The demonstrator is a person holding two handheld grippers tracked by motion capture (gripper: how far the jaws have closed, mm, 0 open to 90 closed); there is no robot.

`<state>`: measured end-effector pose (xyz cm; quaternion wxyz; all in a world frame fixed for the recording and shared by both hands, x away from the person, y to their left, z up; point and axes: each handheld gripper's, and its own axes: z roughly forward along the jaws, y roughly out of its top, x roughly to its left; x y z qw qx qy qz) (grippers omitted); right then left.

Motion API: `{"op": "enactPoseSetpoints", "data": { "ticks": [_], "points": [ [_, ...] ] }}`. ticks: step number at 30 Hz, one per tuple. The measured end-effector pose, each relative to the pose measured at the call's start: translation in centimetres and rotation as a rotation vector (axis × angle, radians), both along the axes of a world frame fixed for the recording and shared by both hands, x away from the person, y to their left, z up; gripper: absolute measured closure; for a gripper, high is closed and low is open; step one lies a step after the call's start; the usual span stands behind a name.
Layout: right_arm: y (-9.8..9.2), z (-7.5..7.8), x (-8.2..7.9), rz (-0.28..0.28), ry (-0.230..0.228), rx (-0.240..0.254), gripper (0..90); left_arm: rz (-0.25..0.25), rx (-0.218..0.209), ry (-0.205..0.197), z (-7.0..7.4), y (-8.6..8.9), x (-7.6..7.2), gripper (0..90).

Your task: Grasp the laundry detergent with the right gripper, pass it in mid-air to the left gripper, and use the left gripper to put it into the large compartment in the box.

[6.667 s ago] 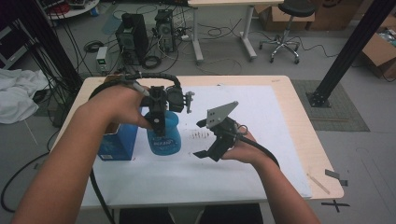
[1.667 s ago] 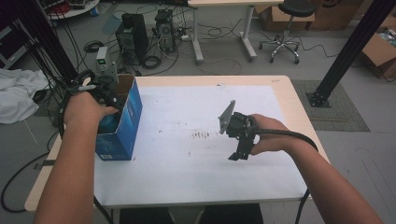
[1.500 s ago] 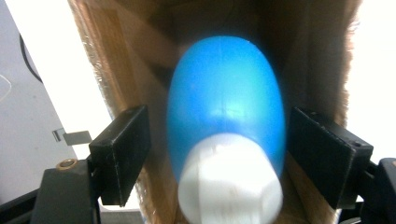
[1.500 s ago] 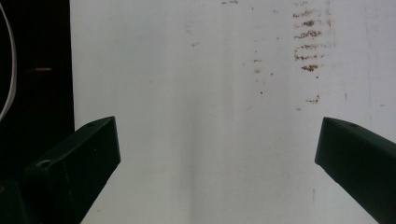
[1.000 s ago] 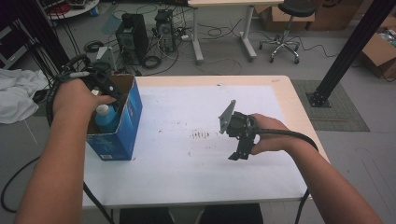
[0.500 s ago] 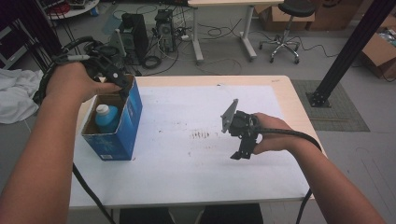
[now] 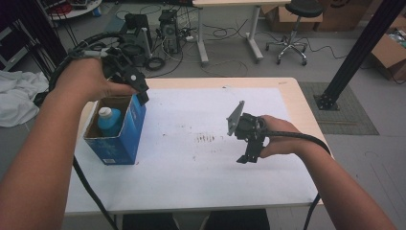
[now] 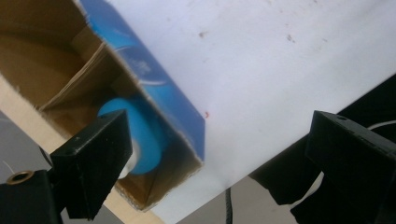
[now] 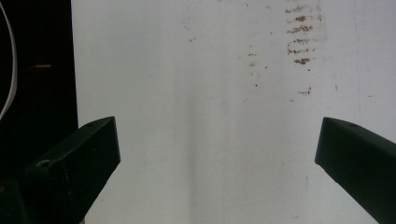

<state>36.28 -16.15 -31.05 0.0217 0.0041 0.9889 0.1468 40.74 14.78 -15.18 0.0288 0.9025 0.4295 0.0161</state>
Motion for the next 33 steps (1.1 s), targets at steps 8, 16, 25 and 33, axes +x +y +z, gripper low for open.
{"op": "enactPoseSetpoints", "data": {
  "ticks": [8, 16, 25, 33],
  "points": [
    [-0.3, 0.3, 0.0, -0.008, -0.001, -0.008, 0.0, -0.212, 0.024, 0.023, -0.5, -2.9, -0.9, 0.1],
    [-0.5, 0.5, 0.1, -0.017, -0.003, -0.032, 0.0, -0.346, 0.062, 0.052, -1.7, -4.6, -1.7, 0.1],
    [-0.7, 1.0, -0.2, -0.010, -0.009, -0.041, 0.0, -0.626, 0.166, 0.120, -4.8, -7.1, -4.4, 0.1],
    [-1.2, 1.3, -0.3, -0.018, -0.016, -0.046, 0.0, -0.719, 0.156, 0.145, -6.6, -8.3, -5.3, 0.1]
  ]
}}
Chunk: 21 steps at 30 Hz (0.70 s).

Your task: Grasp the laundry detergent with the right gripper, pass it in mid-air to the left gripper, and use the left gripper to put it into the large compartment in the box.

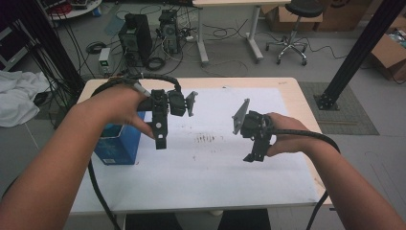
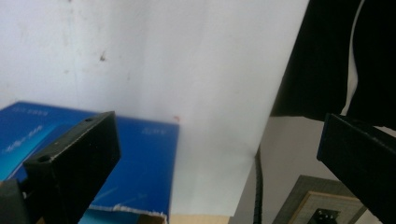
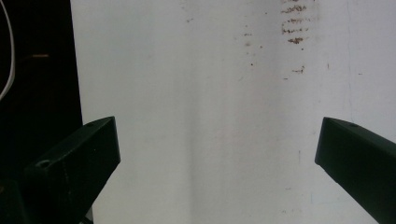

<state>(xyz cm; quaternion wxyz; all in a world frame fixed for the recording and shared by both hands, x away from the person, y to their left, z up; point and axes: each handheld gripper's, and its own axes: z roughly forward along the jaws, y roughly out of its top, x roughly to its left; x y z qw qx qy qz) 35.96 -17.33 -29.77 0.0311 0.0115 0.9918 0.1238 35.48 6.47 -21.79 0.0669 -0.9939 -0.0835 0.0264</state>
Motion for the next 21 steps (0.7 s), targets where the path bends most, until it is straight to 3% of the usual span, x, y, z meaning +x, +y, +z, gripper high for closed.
{"op": "enactPoseSetpoints", "data": {
  "ticks": [6, 21],
  "points": [
    [-0.18, 0.29, 0.38, -0.006, -0.004, -0.003, 0.0, -0.041, -0.026, -0.024, -0.33, -0.44, 0.10, 0.1],
    [-0.23, 0.02, 0.46, -0.010, 0.003, -0.011, 0.0, -0.047, -0.071, -0.034, 0.04, -0.67, 0.38, 0.1]
  ]
}}
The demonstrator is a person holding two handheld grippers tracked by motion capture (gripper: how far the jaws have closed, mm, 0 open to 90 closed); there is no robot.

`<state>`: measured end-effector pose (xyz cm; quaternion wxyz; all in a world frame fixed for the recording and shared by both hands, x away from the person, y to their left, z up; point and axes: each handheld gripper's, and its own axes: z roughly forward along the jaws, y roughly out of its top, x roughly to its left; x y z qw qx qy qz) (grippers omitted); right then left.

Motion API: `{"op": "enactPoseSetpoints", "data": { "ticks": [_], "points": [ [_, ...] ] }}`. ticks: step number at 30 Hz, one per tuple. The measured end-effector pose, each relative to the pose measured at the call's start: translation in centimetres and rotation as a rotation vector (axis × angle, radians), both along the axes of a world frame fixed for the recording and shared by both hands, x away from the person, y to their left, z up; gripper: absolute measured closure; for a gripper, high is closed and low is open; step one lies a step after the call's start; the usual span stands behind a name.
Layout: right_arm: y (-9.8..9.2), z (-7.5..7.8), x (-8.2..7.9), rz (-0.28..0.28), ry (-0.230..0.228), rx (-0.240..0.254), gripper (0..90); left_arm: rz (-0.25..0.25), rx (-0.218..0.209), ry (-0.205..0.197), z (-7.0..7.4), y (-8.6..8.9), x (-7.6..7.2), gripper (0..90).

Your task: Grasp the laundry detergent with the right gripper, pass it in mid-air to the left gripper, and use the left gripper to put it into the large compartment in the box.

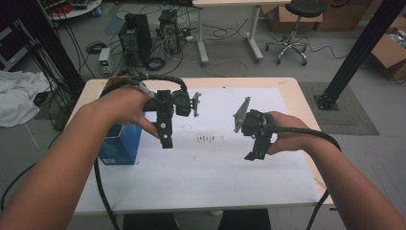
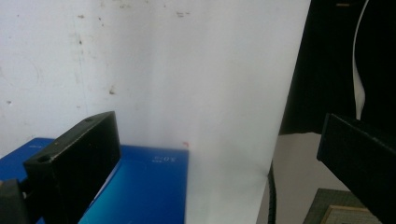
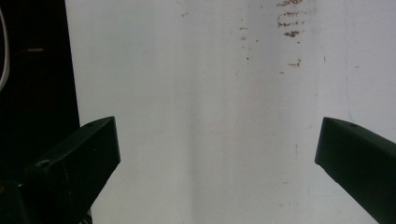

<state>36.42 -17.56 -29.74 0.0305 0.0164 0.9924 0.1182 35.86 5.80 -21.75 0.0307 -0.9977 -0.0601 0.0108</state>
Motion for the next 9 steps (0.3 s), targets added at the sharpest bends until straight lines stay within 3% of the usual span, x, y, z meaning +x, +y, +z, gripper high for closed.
{"op": "enactPoseSetpoints", "data": {
  "ticks": [9],
  "points": [
    [-0.19, 0.18, -0.05, -0.006, -0.004, 0.003, 0.0, -0.002, -0.001, -0.001, 0.07, -0.14, 0.03, 0.1]
  ]
}}
